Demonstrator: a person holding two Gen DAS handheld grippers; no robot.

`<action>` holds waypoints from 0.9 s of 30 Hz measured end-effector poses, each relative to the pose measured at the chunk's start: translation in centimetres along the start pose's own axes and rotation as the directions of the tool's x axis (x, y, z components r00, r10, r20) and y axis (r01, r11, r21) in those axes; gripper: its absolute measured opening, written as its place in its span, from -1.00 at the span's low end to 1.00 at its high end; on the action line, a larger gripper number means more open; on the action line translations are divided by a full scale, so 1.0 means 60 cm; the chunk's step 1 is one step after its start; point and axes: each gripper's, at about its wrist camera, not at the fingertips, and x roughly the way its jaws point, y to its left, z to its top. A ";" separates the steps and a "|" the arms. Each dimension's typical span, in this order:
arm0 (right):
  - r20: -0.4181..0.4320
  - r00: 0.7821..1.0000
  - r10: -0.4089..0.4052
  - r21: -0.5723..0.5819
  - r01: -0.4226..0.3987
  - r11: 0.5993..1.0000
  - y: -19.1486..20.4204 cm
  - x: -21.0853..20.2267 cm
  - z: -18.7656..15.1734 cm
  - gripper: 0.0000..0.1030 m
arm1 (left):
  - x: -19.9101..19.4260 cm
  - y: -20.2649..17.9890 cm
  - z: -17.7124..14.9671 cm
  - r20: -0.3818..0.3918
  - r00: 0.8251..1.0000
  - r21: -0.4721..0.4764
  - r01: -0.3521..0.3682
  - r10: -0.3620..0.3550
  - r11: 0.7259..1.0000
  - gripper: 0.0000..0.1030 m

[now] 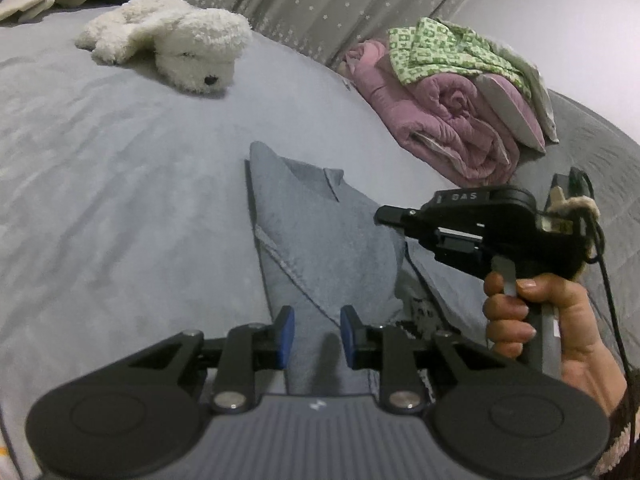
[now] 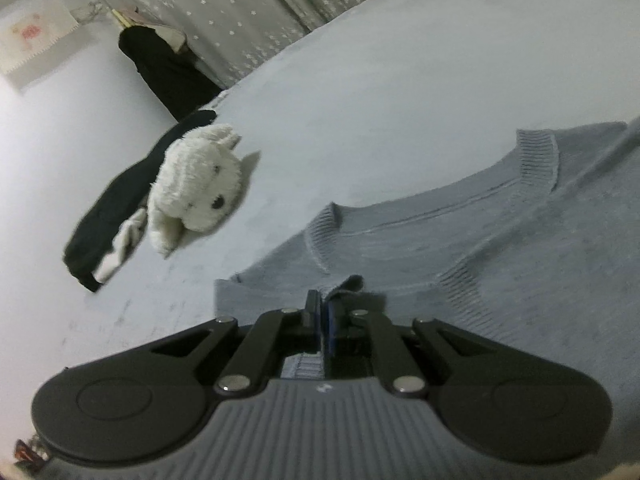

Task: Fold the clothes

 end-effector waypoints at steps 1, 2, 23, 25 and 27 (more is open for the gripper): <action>-0.001 1.000 -0.012 -0.010 0.012 1.000 0.000 0.001 -0.001 -0.88 | 0.000 0.000 -0.001 -0.003 1.000 0.002 0.002 -0.002 1.000 -0.53; -0.001 1.000 -0.023 -0.020 0.023 1.000 0.000 0.002 -0.001 -0.88 | 0.000 -0.001 -0.001 -0.007 1.000 0.005 0.003 -0.003 1.000 -0.53; -0.064 0.998 -0.017 -0.063 0.013 0.998 -0.004 -0.084 -0.056 -0.17 | 0.013 -0.010 -0.010 -0.049 0.999 0.043 -0.009 0.012 0.999 -0.53; -0.081 0.997 0.007 -0.053 -0.011 0.999 -0.001 -0.090 -0.069 -0.17 | 0.012 -0.011 -0.011 -0.048 0.999 0.043 -0.011 0.013 0.999 -0.53; -0.095 0.995 0.032 -0.042 -0.036 0.998 0.003 -0.092 -0.083 -0.20 | 0.012 -0.011 -0.011 -0.047 0.999 0.043 -0.013 0.015 0.999 -0.53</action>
